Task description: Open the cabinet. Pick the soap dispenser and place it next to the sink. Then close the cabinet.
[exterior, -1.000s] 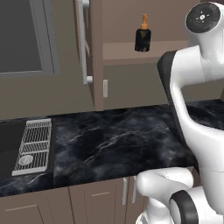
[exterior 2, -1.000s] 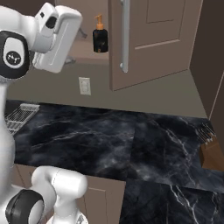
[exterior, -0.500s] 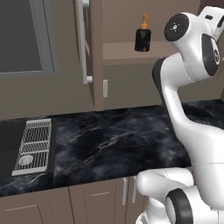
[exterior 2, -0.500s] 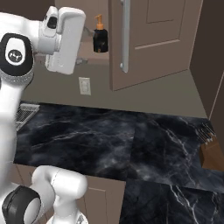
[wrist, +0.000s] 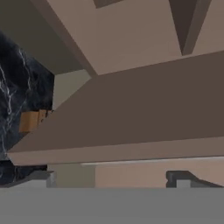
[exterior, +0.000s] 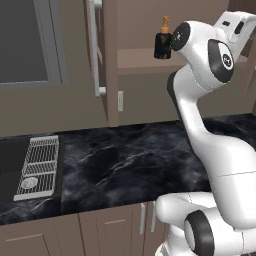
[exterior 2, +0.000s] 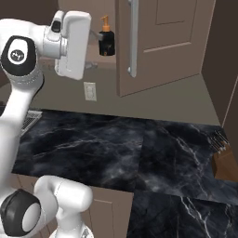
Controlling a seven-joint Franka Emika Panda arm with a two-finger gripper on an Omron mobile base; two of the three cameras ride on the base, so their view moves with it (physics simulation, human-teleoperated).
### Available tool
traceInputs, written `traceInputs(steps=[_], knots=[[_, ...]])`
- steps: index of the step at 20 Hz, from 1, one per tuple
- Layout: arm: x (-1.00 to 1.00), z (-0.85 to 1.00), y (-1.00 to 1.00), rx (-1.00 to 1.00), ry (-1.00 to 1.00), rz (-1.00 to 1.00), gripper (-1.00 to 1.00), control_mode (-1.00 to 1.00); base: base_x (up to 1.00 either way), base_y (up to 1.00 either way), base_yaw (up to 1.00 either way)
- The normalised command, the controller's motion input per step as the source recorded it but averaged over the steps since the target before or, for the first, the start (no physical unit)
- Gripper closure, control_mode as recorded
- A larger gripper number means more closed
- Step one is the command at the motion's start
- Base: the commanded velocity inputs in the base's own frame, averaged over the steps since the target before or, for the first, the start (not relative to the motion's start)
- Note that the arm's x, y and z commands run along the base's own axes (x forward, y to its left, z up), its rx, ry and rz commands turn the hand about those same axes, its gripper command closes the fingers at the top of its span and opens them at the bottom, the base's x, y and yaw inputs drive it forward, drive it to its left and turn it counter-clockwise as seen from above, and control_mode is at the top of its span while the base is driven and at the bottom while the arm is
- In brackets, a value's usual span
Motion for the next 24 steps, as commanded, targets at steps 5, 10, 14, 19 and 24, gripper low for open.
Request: traceInputs(steps=[5, 10, 14, 19, 24], knots=[[0.43, -0.13, 0.00, 0.00, 0.00, 0.00, -1.00, -1.00, 0.00, 0.00, 0.00], [0.47, -0.21, -0.11, -0.03, 0.00, -0.04, -1.00, -1.00, 0.00, 0.00, 0.00], [0.35, -0.08, -0.40, -0.06, 0.00, -0.15, -1.00, -1.00, 0.00, 0.00, 0.00], [0.25, -0.01, -0.41, -0.08, 0.02, -0.20, -1.00, -1.00, 0.00, 0.00, 0.00], [0.10, 0.00, -0.24, -0.06, 0.02, -0.17, -1.00, -1.00, 0.00, 0.00, 0.00]])
